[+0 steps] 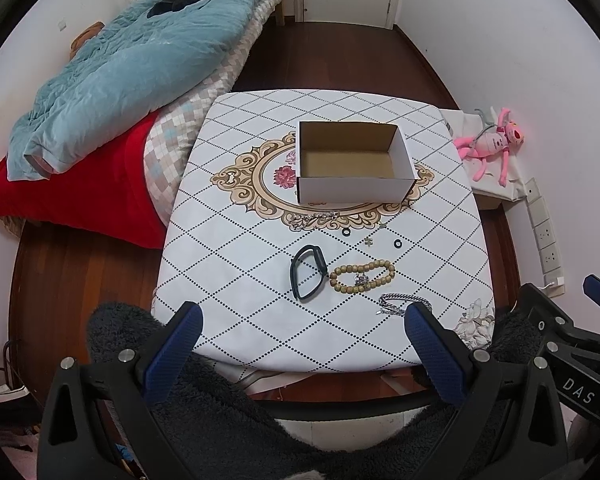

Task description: Organize jewelry

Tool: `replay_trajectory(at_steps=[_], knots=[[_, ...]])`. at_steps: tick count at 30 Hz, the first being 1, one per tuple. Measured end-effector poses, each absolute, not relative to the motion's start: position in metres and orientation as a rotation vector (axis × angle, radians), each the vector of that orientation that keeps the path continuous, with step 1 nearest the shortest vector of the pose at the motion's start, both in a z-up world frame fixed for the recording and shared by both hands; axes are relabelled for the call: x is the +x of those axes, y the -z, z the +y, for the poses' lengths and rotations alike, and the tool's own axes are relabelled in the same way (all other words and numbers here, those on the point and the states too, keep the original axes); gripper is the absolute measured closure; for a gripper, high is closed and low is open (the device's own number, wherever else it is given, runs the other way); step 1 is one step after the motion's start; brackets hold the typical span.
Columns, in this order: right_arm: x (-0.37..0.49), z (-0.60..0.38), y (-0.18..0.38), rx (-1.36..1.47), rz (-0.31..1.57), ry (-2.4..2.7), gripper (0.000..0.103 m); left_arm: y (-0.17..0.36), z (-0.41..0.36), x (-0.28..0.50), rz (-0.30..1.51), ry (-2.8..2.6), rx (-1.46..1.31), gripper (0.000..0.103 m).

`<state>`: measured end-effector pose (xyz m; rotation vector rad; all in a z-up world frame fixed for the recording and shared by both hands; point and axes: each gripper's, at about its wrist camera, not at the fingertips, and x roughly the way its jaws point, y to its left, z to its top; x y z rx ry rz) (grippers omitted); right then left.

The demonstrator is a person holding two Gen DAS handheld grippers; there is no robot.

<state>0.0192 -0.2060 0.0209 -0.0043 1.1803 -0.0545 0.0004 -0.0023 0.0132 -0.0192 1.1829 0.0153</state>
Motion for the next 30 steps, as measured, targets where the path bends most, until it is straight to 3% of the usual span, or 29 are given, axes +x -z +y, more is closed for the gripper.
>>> replay_trajectory(at_steps=[30], knots=[[0.021, -0.214, -0.031, -0.004, 1.172, 0.059, 0.0, -0.015, -0.01, -0.001, 1.171, -0.005, -0.012, 0.0]])
